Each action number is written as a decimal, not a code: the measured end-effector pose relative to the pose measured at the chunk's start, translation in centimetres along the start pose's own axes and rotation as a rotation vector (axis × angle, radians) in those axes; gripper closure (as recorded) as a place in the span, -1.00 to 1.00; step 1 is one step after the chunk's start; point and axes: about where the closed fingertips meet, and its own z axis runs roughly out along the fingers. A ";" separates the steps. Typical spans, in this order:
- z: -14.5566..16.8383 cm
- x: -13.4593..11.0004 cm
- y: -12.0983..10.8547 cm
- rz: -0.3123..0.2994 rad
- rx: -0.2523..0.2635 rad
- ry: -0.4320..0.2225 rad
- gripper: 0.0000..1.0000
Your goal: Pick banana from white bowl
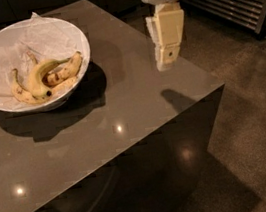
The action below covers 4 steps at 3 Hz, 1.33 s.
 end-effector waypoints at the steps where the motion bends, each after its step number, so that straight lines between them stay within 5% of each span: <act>1: 1.6 -1.2 -1.7 -0.069 -0.034 -0.036 -1.00; 3: 1.4 -1.4 -1.9 -0.072 -0.023 -0.038 -1.00; 4: 1.6 -2.2 -3.5 -0.184 -0.034 -0.018 -1.00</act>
Offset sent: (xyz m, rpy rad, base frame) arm 0.0145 0.0169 -0.0041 -0.0037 0.0164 0.0727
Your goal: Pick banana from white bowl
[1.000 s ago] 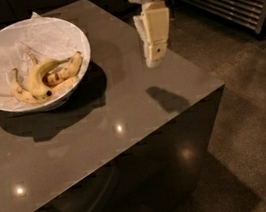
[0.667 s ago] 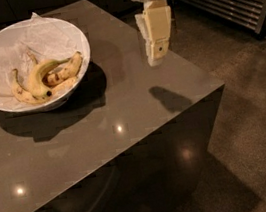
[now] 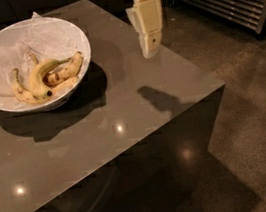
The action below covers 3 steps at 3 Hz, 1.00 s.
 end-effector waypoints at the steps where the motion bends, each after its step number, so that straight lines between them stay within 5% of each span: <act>1: 1.3 -0.9 -2.5 -0.147 -0.041 0.002 -1.00; 3: 1.3 -1.4 -3.6 -0.173 -0.003 -0.027 -1.00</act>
Offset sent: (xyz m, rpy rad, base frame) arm 0.0172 0.0177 0.0001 -0.0596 -0.0069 0.1133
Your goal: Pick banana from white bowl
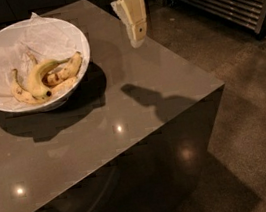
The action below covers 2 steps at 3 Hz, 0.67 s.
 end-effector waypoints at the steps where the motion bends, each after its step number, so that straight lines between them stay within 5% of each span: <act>1: 0.9 0.5 -1.9 -0.044 -0.003 0.012 -1.00; 2: 2.3 0.1 -4.2 -0.130 -0.021 0.003 -1.00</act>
Offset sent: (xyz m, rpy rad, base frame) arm 0.0530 0.0393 -0.0084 -0.1424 0.0209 0.2323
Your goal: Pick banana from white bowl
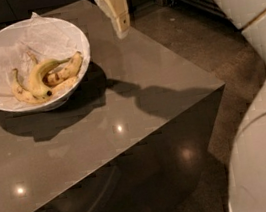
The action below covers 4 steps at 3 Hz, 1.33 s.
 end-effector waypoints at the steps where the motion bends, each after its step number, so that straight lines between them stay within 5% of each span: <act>1: 1.1 -0.7 -1.9 -0.100 -0.011 -0.003 -1.00; 4: 2.3 -1.0 -7.5 -0.183 0.085 -0.020 -1.00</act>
Offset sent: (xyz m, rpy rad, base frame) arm 0.0126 0.0172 -0.0002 -0.0097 -0.0348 0.0931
